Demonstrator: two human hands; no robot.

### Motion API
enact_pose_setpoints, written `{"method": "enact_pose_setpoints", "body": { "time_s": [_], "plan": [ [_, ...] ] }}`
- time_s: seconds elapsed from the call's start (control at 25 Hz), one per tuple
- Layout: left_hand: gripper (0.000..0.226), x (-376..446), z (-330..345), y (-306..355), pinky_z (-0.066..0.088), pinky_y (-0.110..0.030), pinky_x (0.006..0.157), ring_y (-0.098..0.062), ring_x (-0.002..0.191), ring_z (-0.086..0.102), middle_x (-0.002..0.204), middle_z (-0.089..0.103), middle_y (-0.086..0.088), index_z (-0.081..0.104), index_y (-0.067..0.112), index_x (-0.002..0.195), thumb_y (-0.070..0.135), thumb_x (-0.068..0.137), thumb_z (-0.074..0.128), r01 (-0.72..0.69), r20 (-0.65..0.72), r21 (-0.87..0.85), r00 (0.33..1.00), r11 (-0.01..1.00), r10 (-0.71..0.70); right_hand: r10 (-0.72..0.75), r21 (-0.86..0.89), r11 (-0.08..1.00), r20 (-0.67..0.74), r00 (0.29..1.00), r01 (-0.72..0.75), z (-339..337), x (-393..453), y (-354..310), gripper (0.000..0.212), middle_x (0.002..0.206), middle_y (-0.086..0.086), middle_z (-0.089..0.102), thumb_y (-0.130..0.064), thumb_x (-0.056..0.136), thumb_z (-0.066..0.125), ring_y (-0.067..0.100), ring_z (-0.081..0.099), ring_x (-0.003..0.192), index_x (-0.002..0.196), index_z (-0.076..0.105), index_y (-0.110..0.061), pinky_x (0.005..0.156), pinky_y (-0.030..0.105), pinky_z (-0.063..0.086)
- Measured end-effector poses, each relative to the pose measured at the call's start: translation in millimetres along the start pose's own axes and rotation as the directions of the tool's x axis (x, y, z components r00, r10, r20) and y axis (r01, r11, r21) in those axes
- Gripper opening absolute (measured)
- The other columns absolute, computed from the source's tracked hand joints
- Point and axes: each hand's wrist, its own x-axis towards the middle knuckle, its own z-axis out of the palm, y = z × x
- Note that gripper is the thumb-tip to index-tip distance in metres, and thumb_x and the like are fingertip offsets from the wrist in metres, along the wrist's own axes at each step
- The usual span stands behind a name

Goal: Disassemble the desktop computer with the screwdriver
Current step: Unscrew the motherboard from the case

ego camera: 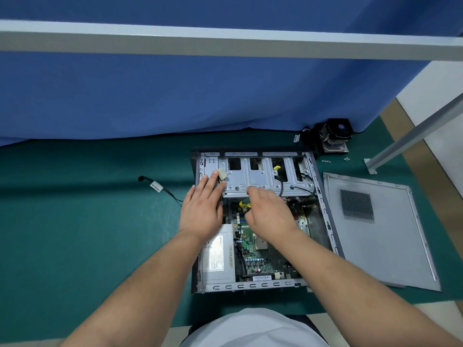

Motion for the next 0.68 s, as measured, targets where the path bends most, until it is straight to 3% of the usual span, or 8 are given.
{"method": "enact_pose_setpoints", "body": {
  "time_s": [0.08,0.2,0.32,0.4,0.44,0.52,0.6,0.68],
  "plan": [
    [0.06,0.2,0.2,0.3,0.011,-0.041,0.128,-0.015,0.158,0.008,0.172,0.005,0.013,0.03,0.038,0.159,0.03,0.101,0.043,-0.001,-0.002,0.004,1.0,1.0,0.001,0.067,0.016,0.998,-0.005,0.998,-0.067,-1.2,-0.6,-1.0,0.037,0.105,0.006,0.058,-0.04,0.098,0.043,0.029,0.057,0.095,0.126,0.042,-0.016,0.074,0.04,0.05],
    [0.06,0.1,0.2,-0.2,0.012,-0.041,0.128,-0.015,0.159,0.007,0.172,0.005,0.013,0.03,0.037,0.159,0.03,0.101,0.043,-0.003,0.001,0.004,1.0,1.0,0.003,0.089,-0.038,0.995,-0.007,0.996,-0.09,-1.1,0.7,-0.7,0.037,0.092,0.006,0.062,-0.05,0.107,0.031,0.029,0.061,0.078,0.118,0.043,-0.017,0.057,0.035,0.044],
    [0.059,0.2,-0.5,0.2,0.012,-0.041,0.128,-0.014,0.159,0.006,0.172,0.004,0.013,0.03,0.037,0.159,0.031,0.102,0.042,0.001,0.004,0.003,1.0,1.0,-0.001,0.035,0.019,0.999,0.0,0.999,-0.035,-1.1,0.2,4.5,0.027,0.105,0.006,0.057,-0.032,0.098,0.044,0.028,0.055,0.097,0.119,0.046,-0.013,0.077,0.039,0.045],
    [0.058,0.0,-1.2,0.7,0.011,-0.041,0.129,-0.014,0.159,0.006,0.172,0.003,0.013,0.03,0.037,0.159,0.031,0.102,0.042,0.004,0.008,0.004,1.0,1.0,-0.004,0.064,0.077,0.995,-0.001,0.998,-0.063,-1.3,-2.1,6.0,0.035,0.11,0.006,0.053,-0.036,0.095,0.045,0.029,0.051,0.105,0.121,0.046,-0.012,0.089,0.04,0.046],
    [0.058,0.0,-1.6,0.9,0.01,-0.04,0.129,-0.014,0.159,0.005,0.172,0.003,0.013,0.03,0.037,0.159,0.031,0.102,0.042,0.004,0.008,0.004,1.0,1.0,-0.004,0.09,0.078,0.993,-0.01,0.996,-0.089,-1.1,-2.9,6.1,0.042,0.111,0.008,0.056,-0.043,0.099,0.043,0.03,0.053,0.106,0.125,0.046,-0.011,0.089,0.042,0.048],
    [0.058,-0.3,-2.1,0.9,0.01,-0.04,0.129,-0.014,0.159,0.006,0.172,0.004,0.013,0.03,0.036,0.159,0.03,0.102,0.042,0.003,0.009,0.003,1.0,1.0,-0.003,0.132,-0.015,0.991,-0.025,0.991,-0.132,-0.8,-3.6,5.3,0.053,0.101,0.007,0.065,-0.056,0.104,0.03,0.03,0.061,0.097,0.128,0.045,-0.011,0.073,0.04,0.05],
    [0.058,-0.3,-2.1,1.5,0.01,-0.04,0.129,-0.014,0.159,0.006,0.172,0.004,0.013,0.031,0.036,0.159,0.03,0.103,0.042,0.003,0.008,0.0,1.0,1.0,-0.003,0.105,-0.058,0.993,-0.026,0.994,-0.107,1.0,-2.7,6.0,0.041,0.093,0.005,0.066,-0.05,0.107,0.031,0.028,0.062,0.09,0.121,0.044,-0.013,0.062,0.036,0.041],
    [0.057,0.1,-2.5,1.7,0.01,-0.04,0.129,-0.014,0.159,0.007,0.172,0.005,0.013,0.033,0.036,0.158,0.029,0.102,0.043,0.006,0.006,-0.004,1.0,1.0,-0.006,0.058,0.038,0.998,-0.003,0.998,-0.057,0.6,-2.1,8.1,0.025,0.103,0.006,0.06,-0.032,0.101,0.044,0.028,0.056,0.1,0.117,0.045,-0.013,0.075,0.036,0.044]
  ]
}}
